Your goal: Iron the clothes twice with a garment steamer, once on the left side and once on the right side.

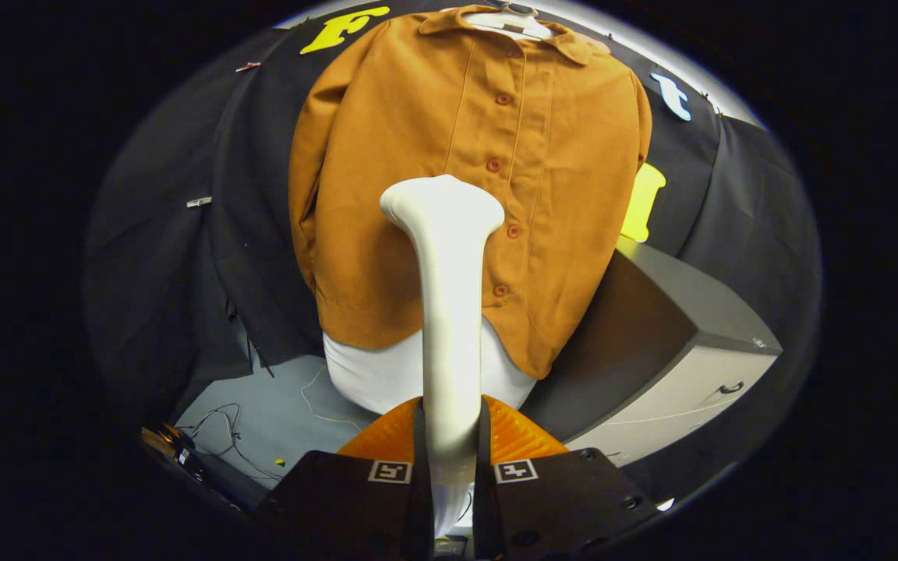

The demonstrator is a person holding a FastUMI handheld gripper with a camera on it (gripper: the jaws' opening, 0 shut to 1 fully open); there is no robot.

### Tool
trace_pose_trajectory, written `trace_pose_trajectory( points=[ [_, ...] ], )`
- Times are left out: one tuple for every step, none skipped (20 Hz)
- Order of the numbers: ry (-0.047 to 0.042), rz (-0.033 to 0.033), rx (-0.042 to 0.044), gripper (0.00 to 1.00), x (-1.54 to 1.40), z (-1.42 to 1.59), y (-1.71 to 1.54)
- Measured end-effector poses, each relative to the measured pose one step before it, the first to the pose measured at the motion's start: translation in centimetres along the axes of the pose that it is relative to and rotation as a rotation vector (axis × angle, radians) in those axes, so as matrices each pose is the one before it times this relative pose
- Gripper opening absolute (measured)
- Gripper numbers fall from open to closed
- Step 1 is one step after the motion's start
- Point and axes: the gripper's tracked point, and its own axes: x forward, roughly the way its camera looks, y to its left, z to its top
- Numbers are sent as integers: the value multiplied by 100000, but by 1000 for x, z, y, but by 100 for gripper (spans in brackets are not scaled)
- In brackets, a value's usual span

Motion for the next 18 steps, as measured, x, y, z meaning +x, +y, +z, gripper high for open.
trace_pose_trajectory(
  points=[
    [-1810, 203, 465, 23, -390, 741, -441],
    [-1676, 168, 628, 23, -497, 777, -541],
    [-1779, 207, 822, 23, -551, 802, -567],
    [-1675, 13, 951, 23, -663, 740, -662],
    [-1950, -86, 1030, 23, -342, 938, -660],
    [-1933, -282, 1217, 23, -553, 984, -705],
    [-1837, -263, 1213, 23, -608, 917, -828],
    [-2016, -334, 1185, 23, -514, 905, -785],
    [-1739, -451, 1025, 23, -488, 1102, -798],
    [-1911, -533, 1189, 23, -423, 998, -862],
    [-1715, -775, 1035, 23, -356, 944, -809],
    [-1823, -920, 1117, 23, -323, 946, -871],
    [-1743, -865, 1155, 23, -361, 897, -748],
    [-1803, -944, 903, 23, -303, 973, -768],
    [-1545, -867, 334, 23, -187, 698, -741],
    [-1143, -600, 172, 23, -106, 589, -599],
    [-940, -419, 414, 23, -147, 565, -557],
    [-644, -423, 9, 23, -107, 464, -482]
  ],
)
